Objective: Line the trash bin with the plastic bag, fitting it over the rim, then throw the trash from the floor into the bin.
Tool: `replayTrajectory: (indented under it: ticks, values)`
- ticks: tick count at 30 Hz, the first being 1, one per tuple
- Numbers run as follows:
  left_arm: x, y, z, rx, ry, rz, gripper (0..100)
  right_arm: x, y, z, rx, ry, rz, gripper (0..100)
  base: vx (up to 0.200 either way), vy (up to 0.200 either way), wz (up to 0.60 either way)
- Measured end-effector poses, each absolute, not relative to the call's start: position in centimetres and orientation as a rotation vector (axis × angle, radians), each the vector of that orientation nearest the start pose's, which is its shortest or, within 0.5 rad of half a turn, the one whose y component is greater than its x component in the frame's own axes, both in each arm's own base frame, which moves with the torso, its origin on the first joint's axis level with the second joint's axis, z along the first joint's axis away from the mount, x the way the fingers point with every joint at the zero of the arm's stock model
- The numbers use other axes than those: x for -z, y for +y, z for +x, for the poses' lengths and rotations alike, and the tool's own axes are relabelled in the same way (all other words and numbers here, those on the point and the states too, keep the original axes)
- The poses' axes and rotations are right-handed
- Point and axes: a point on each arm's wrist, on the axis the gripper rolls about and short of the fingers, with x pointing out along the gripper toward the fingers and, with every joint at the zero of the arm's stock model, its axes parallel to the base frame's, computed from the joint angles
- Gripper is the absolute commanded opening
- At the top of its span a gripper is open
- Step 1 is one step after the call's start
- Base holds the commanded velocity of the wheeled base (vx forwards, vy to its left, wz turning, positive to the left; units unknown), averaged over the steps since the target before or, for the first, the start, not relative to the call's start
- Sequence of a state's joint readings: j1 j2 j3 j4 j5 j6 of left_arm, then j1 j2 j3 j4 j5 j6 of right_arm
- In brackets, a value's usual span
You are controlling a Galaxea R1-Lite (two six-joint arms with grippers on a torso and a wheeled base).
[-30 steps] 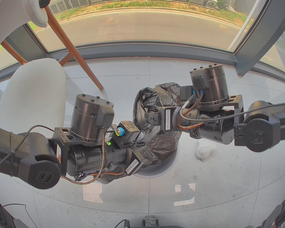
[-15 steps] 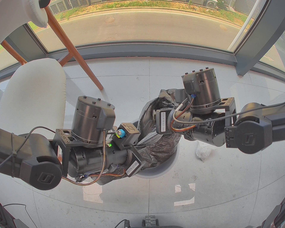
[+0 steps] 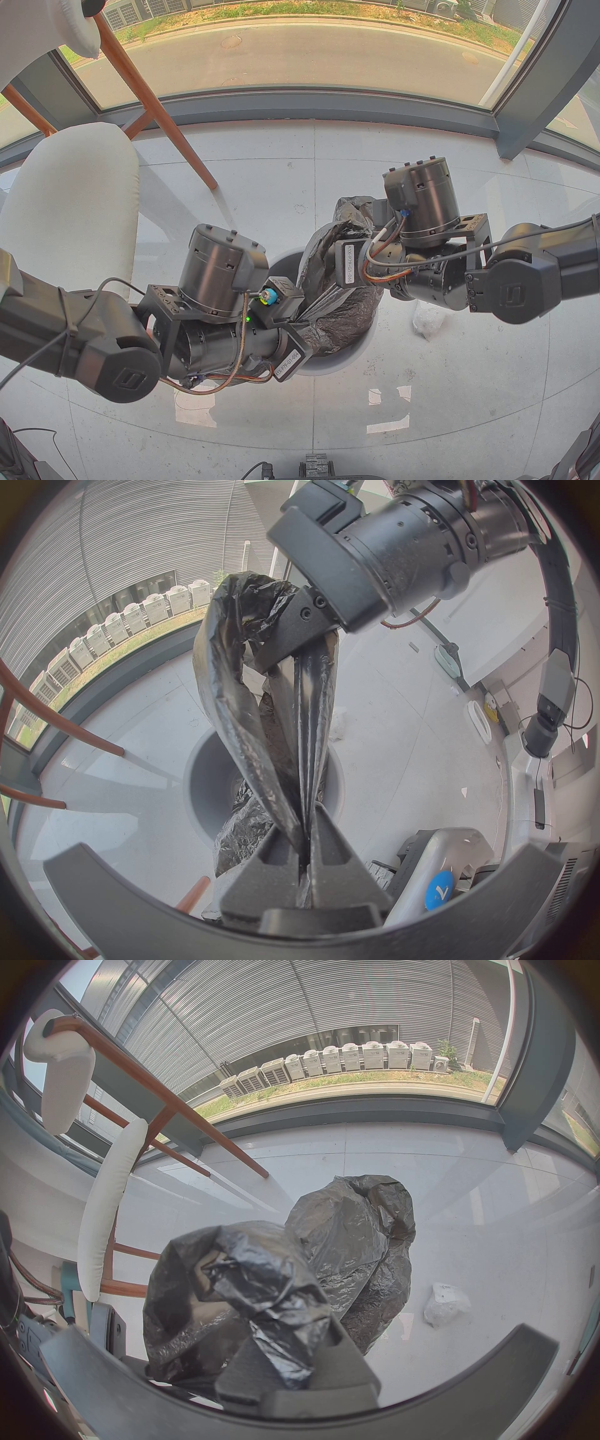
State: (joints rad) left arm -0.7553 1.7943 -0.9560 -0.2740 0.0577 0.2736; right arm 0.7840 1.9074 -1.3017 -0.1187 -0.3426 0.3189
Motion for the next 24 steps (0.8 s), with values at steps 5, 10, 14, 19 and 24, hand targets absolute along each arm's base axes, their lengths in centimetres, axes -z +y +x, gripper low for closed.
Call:
replayTrajectory:
  ticks: [5,10,14,19,24]
  values:
    - [-16.2,-22.2,23.8,0.739,0.432,0.441,0,-19.8,25.9,27.1,-0.357,0.48,0.047,0,0.0,0.0,0.0]
    - [-16.7,-21.9,23.6,0.718,0.441,0.372,0,-19.7,25.8,27.1,-0.356,0.482,0.046,0,0.0,0.0,0.0]
    - [-17.4,-21.4,23.4,0.706,0.433,0.332,0,-19.7,25.8,27.1,-0.354,0.481,0.047,0,0.0,0.0,0.0]
    - [-17.6,-20.6,22.6,0.7,0.446,0.294,0,-19.4,25.7,27.0,-0.351,0.491,0.04,0,0.0,0.0,0.0]
    - [-17.3,-20.0,21.9,0.699,0.456,0.297,100,-19.4,25.6,27.0,-0.351,0.492,0.041,0,0.0,0.0,0.0]
